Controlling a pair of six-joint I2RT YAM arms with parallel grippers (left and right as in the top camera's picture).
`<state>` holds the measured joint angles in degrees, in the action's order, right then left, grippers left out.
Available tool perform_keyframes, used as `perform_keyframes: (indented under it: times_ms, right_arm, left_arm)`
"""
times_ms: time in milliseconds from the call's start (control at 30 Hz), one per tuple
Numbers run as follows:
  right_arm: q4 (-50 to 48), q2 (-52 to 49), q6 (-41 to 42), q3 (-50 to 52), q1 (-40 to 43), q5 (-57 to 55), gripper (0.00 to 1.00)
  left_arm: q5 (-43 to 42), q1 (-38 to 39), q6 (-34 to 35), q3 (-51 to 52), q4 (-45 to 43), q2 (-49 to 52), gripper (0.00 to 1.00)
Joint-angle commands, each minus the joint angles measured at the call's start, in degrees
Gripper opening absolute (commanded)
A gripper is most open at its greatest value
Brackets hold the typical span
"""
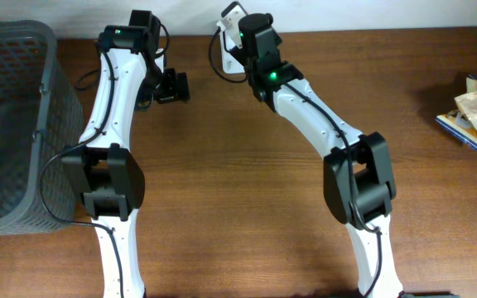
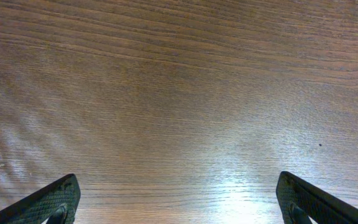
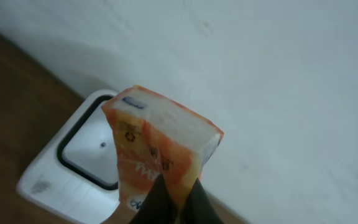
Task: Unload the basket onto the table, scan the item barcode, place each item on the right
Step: 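Raise the tissue pack with the right gripper up to the white scanner, then carry the tissue pack right and drop it by the right-side items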
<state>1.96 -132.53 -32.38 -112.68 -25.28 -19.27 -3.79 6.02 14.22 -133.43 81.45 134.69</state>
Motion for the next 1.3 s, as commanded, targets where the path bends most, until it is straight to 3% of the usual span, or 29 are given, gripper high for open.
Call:
perform_keyframes:
  times_ms: [0,733,833,1000,1133,1267]
  right_arm:
    - [-4.1,-2.0,-7.3,-0.6,0.2,-0.9,0.04]
    - [-11.8,-8.1,-9.2,-0.6,1.0,0.3,0.04]
    - [-12.8,-8.1,-4.2,-0.7,1.0,-2.8,0.04]
    - [-12.5,-6.7,10.5,-2.8,1.9,-18.2,0.04]
    - [-4.5,-3.2,18.0,-4.0,4.4,-21.4,0.04]
    - [11.2,2.9,31.1,-4.5,11.4,-21.8,0.04]
  left_arm:
    - [0.6,-0.1,0.3,0.2,0.1,0.3,0.99]
    - [0.6,0.1,0.3,0.2,0.1,0.3,0.99]
    - [0.6,0.1,0.3,0.2,0.1,0.3,0.99]
    - [0.6,0.0,0.3,0.2,0.1,0.3,0.99]
    - [0.6,0.0,0.3,0.2,0.0,0.3,0.99]
    - [0.6,0.0,0.3,0.2,0.1,0.3,0.99]
